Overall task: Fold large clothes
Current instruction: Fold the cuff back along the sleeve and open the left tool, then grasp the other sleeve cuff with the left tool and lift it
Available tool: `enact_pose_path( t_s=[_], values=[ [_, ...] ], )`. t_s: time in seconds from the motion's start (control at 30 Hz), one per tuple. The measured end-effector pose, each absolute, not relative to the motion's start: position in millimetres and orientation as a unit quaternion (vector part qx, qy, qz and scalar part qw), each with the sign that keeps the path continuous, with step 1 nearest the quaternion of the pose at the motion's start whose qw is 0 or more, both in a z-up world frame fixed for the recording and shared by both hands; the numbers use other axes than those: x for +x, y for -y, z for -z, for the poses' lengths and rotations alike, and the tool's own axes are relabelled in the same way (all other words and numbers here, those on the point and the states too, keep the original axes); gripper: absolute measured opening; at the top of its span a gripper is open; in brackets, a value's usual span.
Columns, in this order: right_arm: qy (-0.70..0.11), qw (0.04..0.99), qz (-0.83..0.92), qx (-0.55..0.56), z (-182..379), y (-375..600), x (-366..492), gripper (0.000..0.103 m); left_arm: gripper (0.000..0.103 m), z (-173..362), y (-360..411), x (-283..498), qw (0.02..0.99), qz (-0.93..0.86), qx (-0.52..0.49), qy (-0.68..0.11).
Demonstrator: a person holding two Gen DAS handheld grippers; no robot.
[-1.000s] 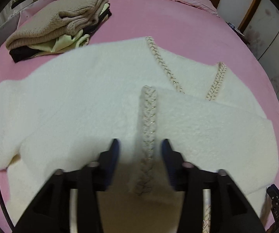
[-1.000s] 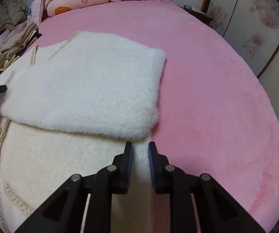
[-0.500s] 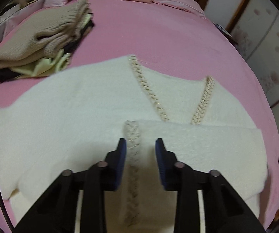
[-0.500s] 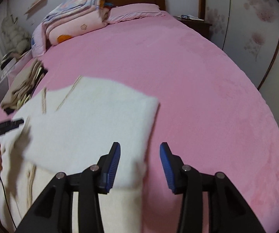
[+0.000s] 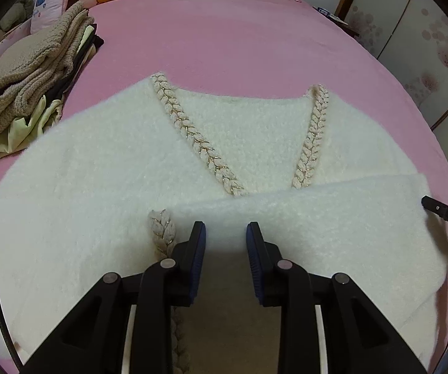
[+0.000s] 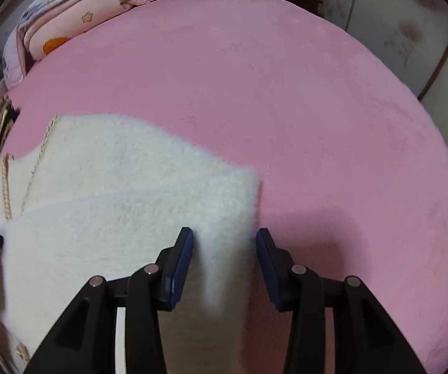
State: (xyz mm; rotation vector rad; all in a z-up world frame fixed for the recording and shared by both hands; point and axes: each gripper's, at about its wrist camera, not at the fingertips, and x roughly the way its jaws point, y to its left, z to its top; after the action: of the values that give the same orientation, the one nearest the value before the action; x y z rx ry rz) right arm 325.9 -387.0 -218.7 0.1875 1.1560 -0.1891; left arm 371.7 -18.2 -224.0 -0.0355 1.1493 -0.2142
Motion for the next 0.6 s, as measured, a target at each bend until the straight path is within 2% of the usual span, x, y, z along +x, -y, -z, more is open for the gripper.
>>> enact_pose_path(
  t_s=[0.03,0.1,0.13,0.2,0.47,0.6],
  values=[
    [-0.544,0.83,0.088,0.088,214.4,387.1,321.4,0.042,0.034,220.4,15.7,367.5,0.833,0.101,-0.011,-0.544],
    [-0.542,0.833,0.083,0.08,203.4,383.9,311.5,0.042,0.054,213.0,14.8,362.8,0.833,0.095,-0.003,-0.545],
    [-0.538,0.836,0.077,0.079,196.7,380.9,305.1,0.042,0.056,206.9,14.0,357.8,0.835,0.096,-0.004,-0.541],
    [-0.527,0.844,0.067,0.079,182.1,375.6,291.5,0.042,0.069,192.2,11.6,344.9,0.843,0.085,-0.004,-0.532],
    [-0.491,0.869,0.01,0.056,102.9,318.7,214.8,0.042,0.072,124.4,-5.1,262.8,0.861,0.064,-0.003,-0.504],
    [-0.486,0.873,-0.013,0.047,71.5,290.0,183.3,0.042,0.082,95.6,-13.9,218.5,0.872,0.042,0.021,-0.488]
  ],
)
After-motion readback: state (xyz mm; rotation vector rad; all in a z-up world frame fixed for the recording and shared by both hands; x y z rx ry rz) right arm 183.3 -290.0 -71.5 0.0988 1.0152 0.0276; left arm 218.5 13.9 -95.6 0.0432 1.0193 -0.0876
